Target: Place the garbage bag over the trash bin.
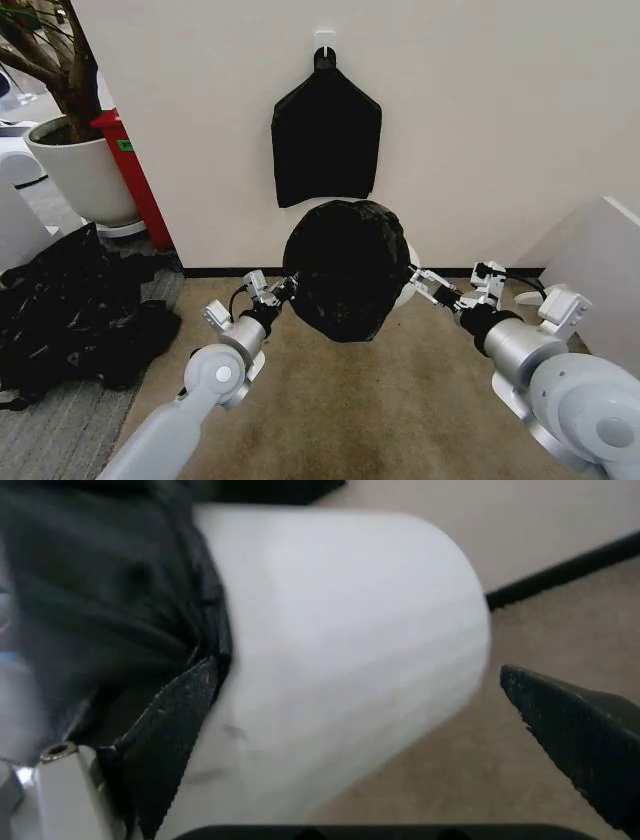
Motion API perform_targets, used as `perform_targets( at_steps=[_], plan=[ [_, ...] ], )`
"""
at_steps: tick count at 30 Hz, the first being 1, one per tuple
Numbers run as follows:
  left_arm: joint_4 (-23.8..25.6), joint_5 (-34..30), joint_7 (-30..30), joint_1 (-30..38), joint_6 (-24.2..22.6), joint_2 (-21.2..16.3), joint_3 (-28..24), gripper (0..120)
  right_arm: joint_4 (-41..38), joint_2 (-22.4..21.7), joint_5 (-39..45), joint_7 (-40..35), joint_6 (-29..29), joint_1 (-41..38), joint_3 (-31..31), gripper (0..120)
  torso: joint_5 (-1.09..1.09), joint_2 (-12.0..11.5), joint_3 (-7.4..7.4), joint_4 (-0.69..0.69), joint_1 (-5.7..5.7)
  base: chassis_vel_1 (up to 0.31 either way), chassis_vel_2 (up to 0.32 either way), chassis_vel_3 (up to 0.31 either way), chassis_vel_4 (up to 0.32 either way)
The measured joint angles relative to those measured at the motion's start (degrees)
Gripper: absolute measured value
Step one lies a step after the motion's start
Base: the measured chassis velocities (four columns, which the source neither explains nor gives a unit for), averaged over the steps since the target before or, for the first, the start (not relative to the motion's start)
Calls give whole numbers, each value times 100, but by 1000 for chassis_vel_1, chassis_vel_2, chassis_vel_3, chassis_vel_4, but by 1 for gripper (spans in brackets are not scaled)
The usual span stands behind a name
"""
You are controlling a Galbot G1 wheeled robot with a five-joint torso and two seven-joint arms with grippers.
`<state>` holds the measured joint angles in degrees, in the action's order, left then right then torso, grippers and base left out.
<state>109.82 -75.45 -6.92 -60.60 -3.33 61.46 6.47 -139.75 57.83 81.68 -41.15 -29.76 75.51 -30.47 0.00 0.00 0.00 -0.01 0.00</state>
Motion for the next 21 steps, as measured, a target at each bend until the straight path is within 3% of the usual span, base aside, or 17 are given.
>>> perform_targets(
  at_steps=[7, 15, 21],
  plan=[
    [75, -128, -37, -20, -27, -4, 20, 1, 437, 92, -335, 191, -59, 114, -61, 100, 1, 0, 0, 1, 0, 0, 0, 0, 0],
    [-1, -345, -194, 21, -140, -10, 64, 1, 146, 46, -275, 371, 97, 198, -320, 100, 0, 0, 0, 1, 0, 0, 0, 0, 0],
    [-297, -720, -940, 213, -245, 57, 90, 1, -171, 120, -539, 967, 259, 661, -583, 100, 0, 0, 0, 0, 0, 0, 0, 0, 0]
  ],
)
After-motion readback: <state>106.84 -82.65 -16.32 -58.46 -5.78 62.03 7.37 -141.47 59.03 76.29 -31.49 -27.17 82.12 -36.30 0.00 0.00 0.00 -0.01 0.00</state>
